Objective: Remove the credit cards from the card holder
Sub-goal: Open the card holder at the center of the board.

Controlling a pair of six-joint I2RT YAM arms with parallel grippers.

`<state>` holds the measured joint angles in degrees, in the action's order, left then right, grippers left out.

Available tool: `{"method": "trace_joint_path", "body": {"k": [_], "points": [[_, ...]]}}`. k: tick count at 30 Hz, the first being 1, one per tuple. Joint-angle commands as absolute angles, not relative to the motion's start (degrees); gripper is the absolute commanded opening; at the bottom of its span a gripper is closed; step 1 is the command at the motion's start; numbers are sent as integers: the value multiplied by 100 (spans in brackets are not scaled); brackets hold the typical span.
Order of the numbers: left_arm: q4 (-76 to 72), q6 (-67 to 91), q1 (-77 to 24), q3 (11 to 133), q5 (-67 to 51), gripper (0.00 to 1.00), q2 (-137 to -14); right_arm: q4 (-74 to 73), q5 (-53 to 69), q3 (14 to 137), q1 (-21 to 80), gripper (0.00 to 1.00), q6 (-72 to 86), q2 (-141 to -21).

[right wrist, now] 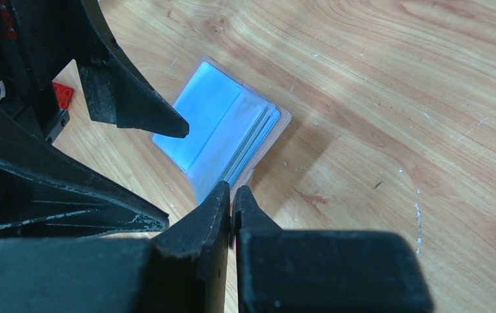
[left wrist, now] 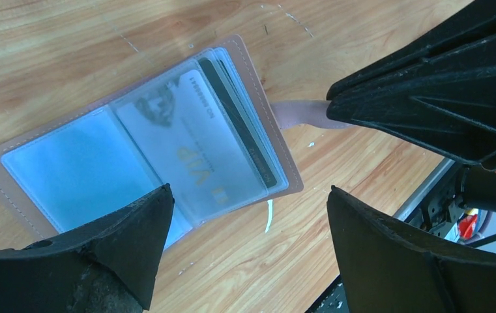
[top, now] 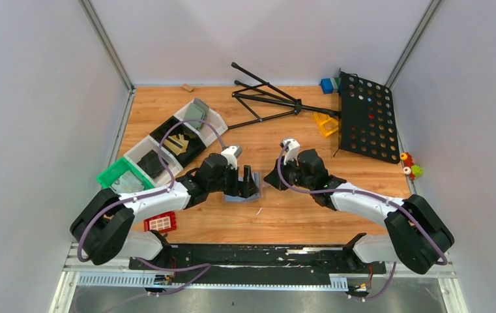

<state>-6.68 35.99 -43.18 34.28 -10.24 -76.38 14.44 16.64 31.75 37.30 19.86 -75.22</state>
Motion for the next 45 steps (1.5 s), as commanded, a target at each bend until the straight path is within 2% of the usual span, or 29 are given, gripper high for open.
{"method": "trace_joint_path", "body": {"k": [1,10,19,23,25,38,42,45], "points": [[-927,3336,-4377,3591,-1207,94,-7637,1767,1755,3158,3699,0,2050,-7495],[-563,3090,-4386,3907,-1231,86,-8198,1775,1793,3177,3698,0,2065,-7541],[-238,3045,-4381,3929,-766,74,-8270,1793,1811,3164,3692,0,2076,-7532],[-242,3024,-4388,3946,-794,72,-8369,1792,1813,3164,3696,0,2082,-7524],[-271,3038,-4381,3956,-856,72,-8448,1793,1811,3164,3698,0,2082,-7523],[-566,3089,-4386,3900,-1138,89,-8618,1820,1856,3155,3695,0,2090,-7541],[-437,3001,-4385,3991,-1066,89,-8715,1828,1870,3156,3698,0,2097,-7541],[-58,2958,-4385,4150,-782,80,-8931,1828,1856,3151,3698,0,2085,-7528]]}}
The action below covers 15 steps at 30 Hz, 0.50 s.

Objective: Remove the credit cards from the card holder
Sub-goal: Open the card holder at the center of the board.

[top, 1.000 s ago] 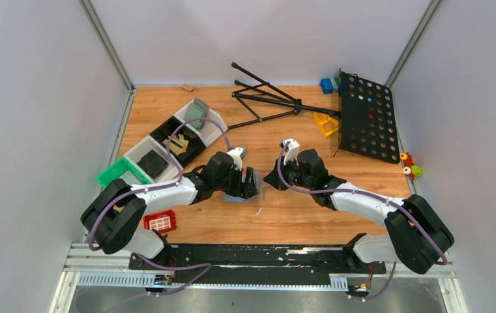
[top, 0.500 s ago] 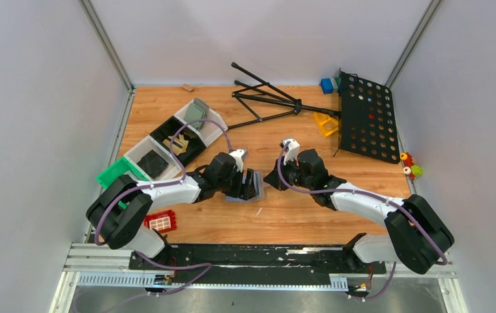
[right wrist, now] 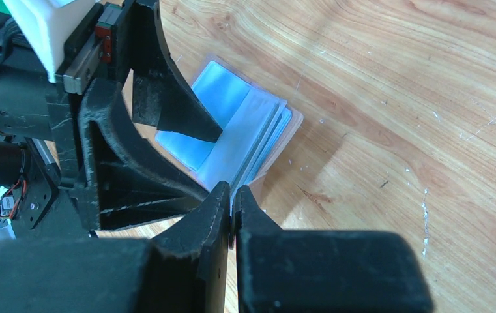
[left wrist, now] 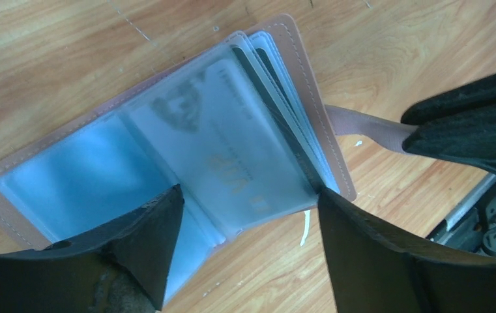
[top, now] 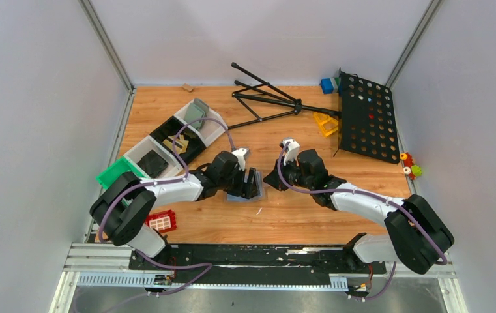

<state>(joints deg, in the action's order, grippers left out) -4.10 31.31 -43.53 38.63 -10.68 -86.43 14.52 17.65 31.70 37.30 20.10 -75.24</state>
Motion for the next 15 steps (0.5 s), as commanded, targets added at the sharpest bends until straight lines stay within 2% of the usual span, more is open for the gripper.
{"method": "trace_joint_path", "body": {"k": [1,9,11,13,15], "points": [[40,2959,-4386,4189,-723,77,-9003,1822,1859,3147,3699,0,2091,-7527],[477,3132,-4377,4157,-43,45,-8898,1778,1784,3138,3695,0,2078,-7474],[589,3142,-4377,4134,219,41,-8748,1761,1750,3129,3698,0,2068,-7443],[694,3136,-4365,4115,378,32,-8600,1738,1694,3127,3690,0,2072,-7405],[759,3140,-4336,4065,475,29,-8422,1709,1571,3094,3687,0,2077,-7348]]}}
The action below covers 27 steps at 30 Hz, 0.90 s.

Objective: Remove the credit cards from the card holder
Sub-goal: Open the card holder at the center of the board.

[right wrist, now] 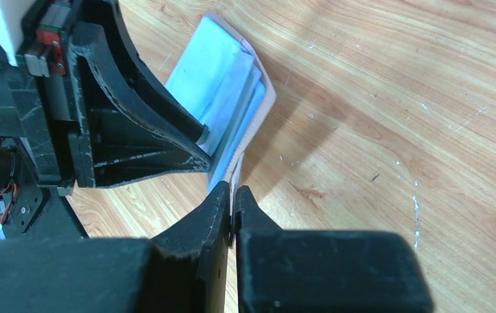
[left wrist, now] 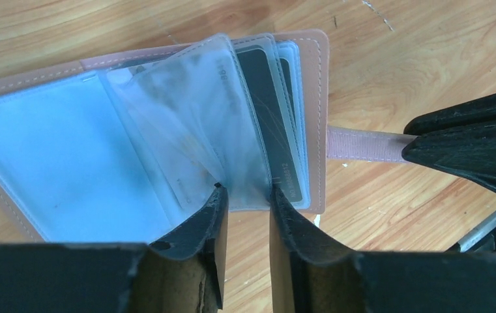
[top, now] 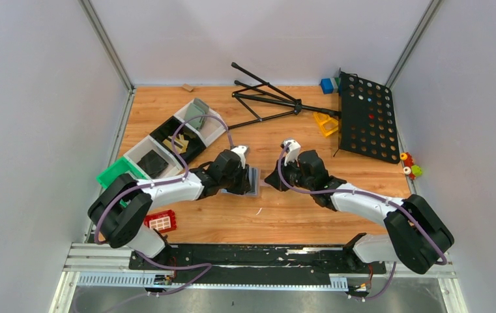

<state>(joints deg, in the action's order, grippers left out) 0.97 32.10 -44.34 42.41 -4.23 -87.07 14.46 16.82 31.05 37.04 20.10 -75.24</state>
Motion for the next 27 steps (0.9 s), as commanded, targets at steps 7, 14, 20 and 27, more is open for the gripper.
{"method": "trace_joint_path", "body": {"k": [7,14,20,27], "points": [[580,3265,-3881,3592,252,27,-7673,1674,1484,3067,3684,0,2081,-7292],[777,3131,-3371,3491,35,28,-7635,1653,1470,3076,3685,0,2082,-7312],[874,3048,-3278,3438,231,33,-7402,1669,1493,3085,3686,0,2081,-7329],[667,2958,-3277,3630,-144,60,-7502,1681,1520,3089,3688,0,2090,-7373]]}}
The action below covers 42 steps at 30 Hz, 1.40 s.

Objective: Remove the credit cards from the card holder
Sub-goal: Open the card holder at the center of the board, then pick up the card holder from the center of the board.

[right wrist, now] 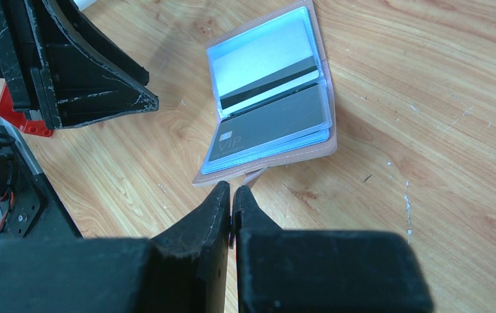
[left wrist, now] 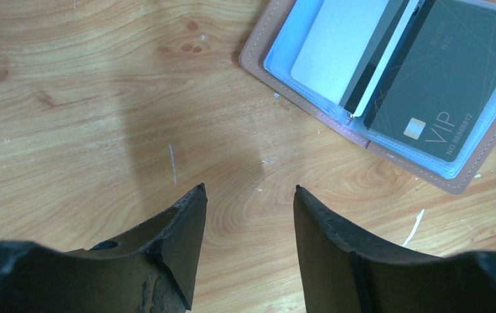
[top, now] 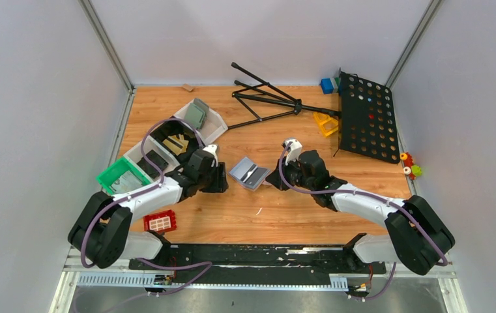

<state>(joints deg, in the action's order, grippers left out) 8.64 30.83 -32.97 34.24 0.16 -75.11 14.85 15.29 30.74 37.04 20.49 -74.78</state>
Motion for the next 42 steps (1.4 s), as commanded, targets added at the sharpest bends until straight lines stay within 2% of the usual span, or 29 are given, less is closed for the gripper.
{"method": "trace_joint_path", "body": {"k": [1,6,15,24,27,30,33,42], "points": [[654,2949,-3274,3697,-155,60,-7557,1673,1514,3093,3679,0,2089,-7378],[683,2833,-3278,4178,-16,64,-8022,1550,1391,3126,3675,0,2079,-7462],[786,2677,-3204,5182,-17,60,-9151,786,840,3494,3594,0,2083,-7983],[1128,2641,-2912,5400,-153,61,-9540,433,932,3829,3445,0,2109,-8568],[975,2623,-2745,5308,-753,61,-9589,404,913,3841,3420,0,2101,-8569],[534,2788,-2581,5140,-2078,56,-9713,383,915,3856,3403,0,2108,-8593],[-549,3280,-2488,4802,-3281,52,-9714,395,975,3854,3390,0,2120,-8596],[-985,3590,-2487,4430,-3869,38,-9388,448,1043,3830,3342,0,2171,-8560]]}}
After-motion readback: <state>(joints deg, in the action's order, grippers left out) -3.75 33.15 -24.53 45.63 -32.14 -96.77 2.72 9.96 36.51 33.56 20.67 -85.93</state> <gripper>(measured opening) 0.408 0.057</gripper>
